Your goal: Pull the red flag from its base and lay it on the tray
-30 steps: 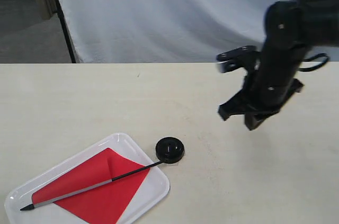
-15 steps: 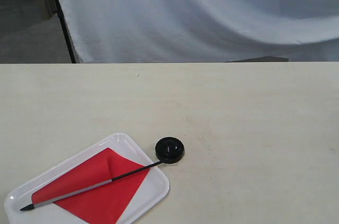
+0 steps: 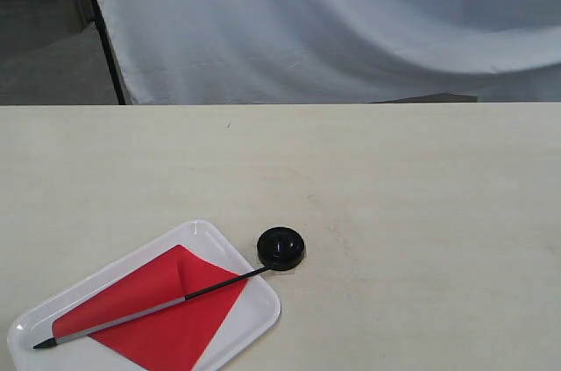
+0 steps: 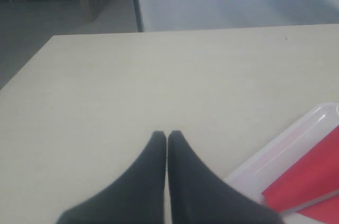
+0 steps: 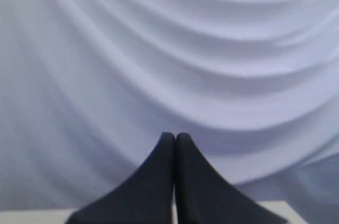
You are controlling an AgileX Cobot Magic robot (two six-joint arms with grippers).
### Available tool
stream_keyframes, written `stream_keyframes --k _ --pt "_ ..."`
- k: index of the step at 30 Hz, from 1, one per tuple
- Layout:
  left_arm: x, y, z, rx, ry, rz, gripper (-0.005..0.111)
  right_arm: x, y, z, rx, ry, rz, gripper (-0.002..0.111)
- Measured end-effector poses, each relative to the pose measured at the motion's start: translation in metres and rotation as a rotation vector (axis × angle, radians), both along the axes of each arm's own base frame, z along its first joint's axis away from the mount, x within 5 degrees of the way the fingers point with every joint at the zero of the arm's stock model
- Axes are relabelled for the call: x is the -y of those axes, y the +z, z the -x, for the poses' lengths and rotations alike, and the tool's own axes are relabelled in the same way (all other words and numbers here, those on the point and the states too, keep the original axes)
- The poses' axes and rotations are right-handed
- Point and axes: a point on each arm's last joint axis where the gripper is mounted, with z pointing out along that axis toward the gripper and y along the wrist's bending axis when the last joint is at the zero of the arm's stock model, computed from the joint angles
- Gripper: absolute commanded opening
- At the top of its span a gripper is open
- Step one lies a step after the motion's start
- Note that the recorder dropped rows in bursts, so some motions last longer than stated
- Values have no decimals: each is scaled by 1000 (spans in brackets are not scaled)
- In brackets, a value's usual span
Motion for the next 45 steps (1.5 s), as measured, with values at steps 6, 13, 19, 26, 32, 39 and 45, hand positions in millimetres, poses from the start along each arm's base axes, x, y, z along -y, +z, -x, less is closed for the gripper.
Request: stream_keyframes --k 6,13,19,26,32,39,45 --pt "0 0 0 0 0 -2 1 -3 2 25 170 -2 17 0" --pt "0 0 0 -2 1 -2 1 -4 5 29 153 20 -20 0" --pt "0 0 0 -4 1 -2 1 -6 5 29 152 57 -33 0" --pt "0 0 0 -6 2 -2 1 -6 -11 23 19 83 -104 0" --pt "0 -1 0 -7 2 -2 1 -5 -63 8 -123 83 -180 0" --pt "0 -1 0 -7 2 -2 1 -5 -92 5 -255 79 -201 0" --pt "0 -1 0 -7 2 -2 1 -5 -95 5 -287 79 -200 0"
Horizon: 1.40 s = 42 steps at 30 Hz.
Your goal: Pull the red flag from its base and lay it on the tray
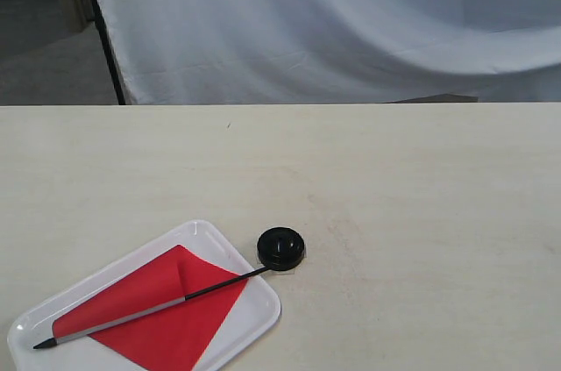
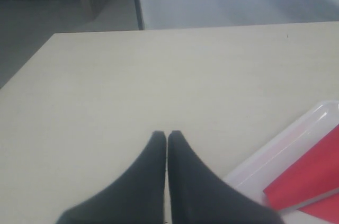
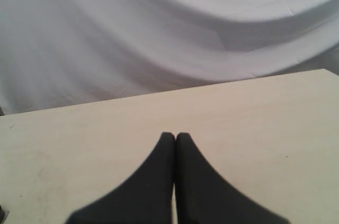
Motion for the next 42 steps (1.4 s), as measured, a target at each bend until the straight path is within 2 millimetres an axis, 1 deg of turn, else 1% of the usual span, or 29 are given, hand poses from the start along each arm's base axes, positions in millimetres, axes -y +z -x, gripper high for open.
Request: stream_keyframes --k 6,42 --pt "0 0 0 0 0 0 1 0 -3 0 -30 3 -6 0" --pt "0 0 0 0 0 0 1 0 -3 0 -34 4 9 0"
